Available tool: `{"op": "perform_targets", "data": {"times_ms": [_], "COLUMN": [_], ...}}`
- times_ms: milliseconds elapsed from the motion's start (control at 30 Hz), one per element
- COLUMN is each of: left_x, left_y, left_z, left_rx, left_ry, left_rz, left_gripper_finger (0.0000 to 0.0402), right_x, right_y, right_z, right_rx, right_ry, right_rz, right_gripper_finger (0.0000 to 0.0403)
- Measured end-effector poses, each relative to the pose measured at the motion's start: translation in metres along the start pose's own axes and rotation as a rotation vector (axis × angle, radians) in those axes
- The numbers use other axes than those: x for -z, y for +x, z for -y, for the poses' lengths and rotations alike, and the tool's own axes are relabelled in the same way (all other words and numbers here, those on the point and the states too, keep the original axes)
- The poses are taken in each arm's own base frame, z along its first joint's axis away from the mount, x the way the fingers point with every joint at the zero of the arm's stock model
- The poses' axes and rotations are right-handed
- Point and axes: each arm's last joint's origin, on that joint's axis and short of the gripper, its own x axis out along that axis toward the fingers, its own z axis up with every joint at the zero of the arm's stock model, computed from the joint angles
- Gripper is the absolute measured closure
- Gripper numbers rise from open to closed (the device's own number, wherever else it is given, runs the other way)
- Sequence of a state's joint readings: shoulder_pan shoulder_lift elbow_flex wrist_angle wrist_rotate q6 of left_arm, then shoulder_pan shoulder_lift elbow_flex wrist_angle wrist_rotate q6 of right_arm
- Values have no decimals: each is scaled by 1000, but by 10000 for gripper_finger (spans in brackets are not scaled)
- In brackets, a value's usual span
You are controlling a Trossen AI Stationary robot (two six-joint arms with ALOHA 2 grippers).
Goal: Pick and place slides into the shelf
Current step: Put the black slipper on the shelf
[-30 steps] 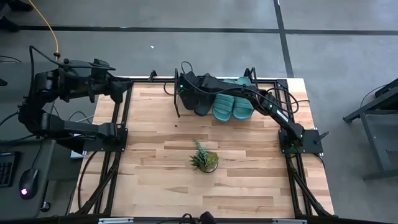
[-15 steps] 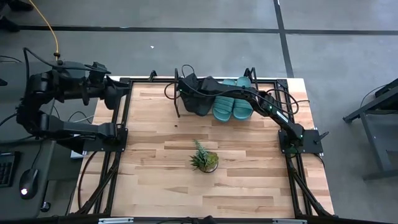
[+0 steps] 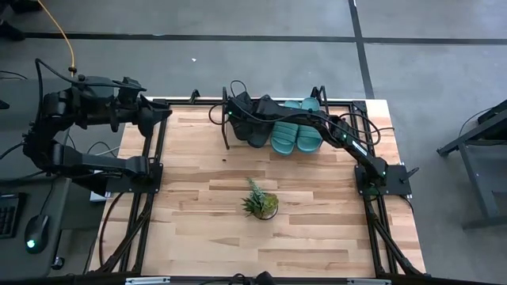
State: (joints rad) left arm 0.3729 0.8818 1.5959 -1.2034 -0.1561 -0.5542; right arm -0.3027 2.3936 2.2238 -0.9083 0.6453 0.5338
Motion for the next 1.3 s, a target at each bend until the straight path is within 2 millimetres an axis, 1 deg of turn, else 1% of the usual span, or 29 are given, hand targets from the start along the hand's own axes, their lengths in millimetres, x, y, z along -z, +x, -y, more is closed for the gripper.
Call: {"op": "perform_targets", "data": {"times_ms": [200,500,600,700,833,967,1133,1300], "left_x": [-1,-3,-3,-5,-5,-5,-5,-5], "left_y": [4,8,9,9,8,9,8,8], "left_z": [1,2,3,3,3,3,3,3], "left_rx": [-29,-38,-34,-26,-25,-25,-25,-25], "left_ry": [1,-5,-14,-18,-20,-16,-15,-13], "left_rz": [7,6,12,25,26,26,26,26], "left_gripper_finger": [245,245,245,245,245,245,245,245], "right_x": [-7,-9,-12,-14,-15,-15,-11,-6], "right_y": [1,5,8,9,9,8,2,-4], "right_z": [-3,3,5,5,4,1,-7,-13], "right_rx": [-30,-17,-57,-91,-112,-153,-179,-200], "right_ry": [-14,-42,-42,-64,-68,-90,-118,-139], "right_rz": [57,46,41,40,41,46,45,26], "right_gripper_finger": [403,403,402,391,355,302,232,181]}}
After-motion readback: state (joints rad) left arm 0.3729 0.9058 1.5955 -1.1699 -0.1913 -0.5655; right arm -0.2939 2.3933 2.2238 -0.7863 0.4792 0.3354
